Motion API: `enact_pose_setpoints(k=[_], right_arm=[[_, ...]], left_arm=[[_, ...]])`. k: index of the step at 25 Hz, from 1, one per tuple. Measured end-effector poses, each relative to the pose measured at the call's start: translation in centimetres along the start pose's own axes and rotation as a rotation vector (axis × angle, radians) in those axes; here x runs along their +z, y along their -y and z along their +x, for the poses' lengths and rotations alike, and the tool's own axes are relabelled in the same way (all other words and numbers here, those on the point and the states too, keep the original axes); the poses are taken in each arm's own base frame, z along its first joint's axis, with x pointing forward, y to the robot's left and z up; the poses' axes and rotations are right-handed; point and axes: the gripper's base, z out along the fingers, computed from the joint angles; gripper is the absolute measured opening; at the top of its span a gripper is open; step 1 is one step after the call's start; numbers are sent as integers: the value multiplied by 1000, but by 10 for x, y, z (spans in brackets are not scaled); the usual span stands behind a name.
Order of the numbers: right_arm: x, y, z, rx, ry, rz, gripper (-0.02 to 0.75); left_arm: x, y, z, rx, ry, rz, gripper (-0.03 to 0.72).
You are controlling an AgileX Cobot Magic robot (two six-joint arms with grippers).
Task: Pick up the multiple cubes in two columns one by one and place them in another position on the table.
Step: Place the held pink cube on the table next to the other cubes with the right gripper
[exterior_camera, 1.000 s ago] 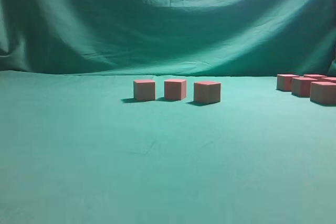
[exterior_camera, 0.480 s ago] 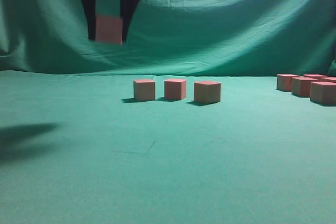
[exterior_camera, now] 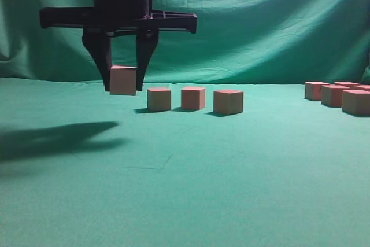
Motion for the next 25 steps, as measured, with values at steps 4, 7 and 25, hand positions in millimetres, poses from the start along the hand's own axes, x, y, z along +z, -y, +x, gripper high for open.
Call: enact_pose_setpoints(k=[4, 7, 25], right_arm=[[6, 0, -3, 22, 33, 20, 255], [11, 1, -3, 40, 42, 38, 255], [27, 1, -5, 46, 78, 55, 255]], left_arm=[[0, 0, 0, 0, 0, 0, 0], [0, 0, 0, 0, 0, 0, 0], [0, 0, 0, 0, 0, 0, 0]])
